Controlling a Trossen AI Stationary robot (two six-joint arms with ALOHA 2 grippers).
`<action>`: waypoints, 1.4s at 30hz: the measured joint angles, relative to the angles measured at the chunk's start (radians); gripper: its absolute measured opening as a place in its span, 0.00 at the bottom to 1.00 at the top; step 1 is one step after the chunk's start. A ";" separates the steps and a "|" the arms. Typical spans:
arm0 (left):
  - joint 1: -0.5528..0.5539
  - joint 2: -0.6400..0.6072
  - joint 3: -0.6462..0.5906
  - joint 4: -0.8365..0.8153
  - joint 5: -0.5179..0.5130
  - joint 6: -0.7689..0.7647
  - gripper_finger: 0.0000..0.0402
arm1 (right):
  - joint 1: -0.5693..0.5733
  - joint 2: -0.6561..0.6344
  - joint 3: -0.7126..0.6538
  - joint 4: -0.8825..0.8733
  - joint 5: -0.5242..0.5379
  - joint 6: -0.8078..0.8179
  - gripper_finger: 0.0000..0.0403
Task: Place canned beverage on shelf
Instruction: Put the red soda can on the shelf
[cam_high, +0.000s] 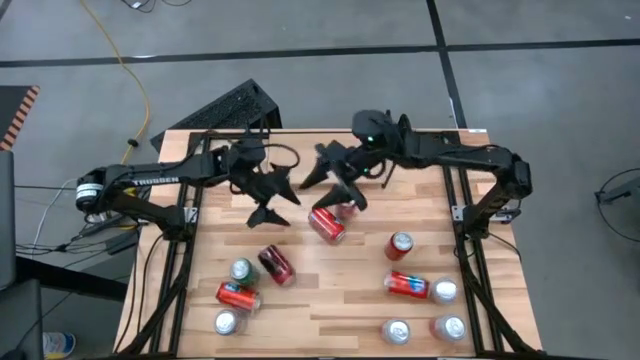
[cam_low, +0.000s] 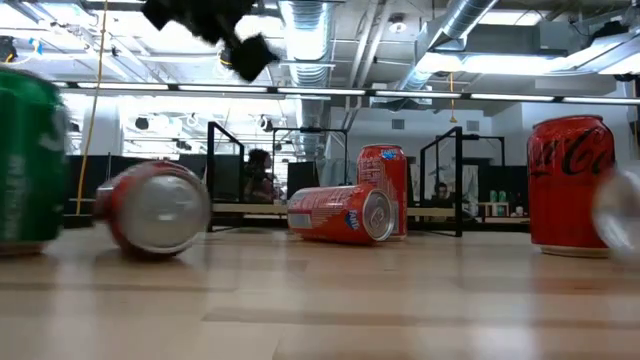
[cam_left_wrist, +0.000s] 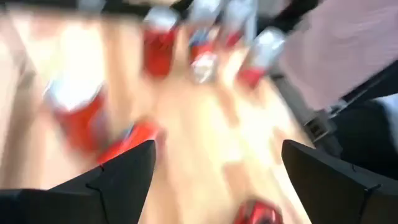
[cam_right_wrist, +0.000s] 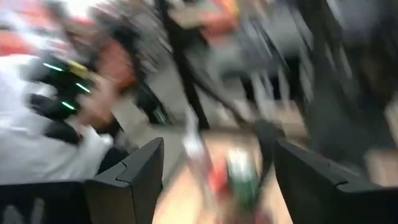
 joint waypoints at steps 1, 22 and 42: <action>0.009 -0.007 -0.001 -0.021 0.002 -0.003 0.83 | -0.008 -0.015 -0.001 -0.115 0.037 0.001 0.68; -0.062 -0.188 -0.001 -0.049 -0.069 -0.081 0.83 | 0.679 -0.086 -0.003 -1.230 1.035 0.817 0.68; -0.189 -0.187 -0.001 -0.070 -0.167 -0.091 0.83 | 0.897 -0.184 -0.366 -1.027 0.790 1.257 0.68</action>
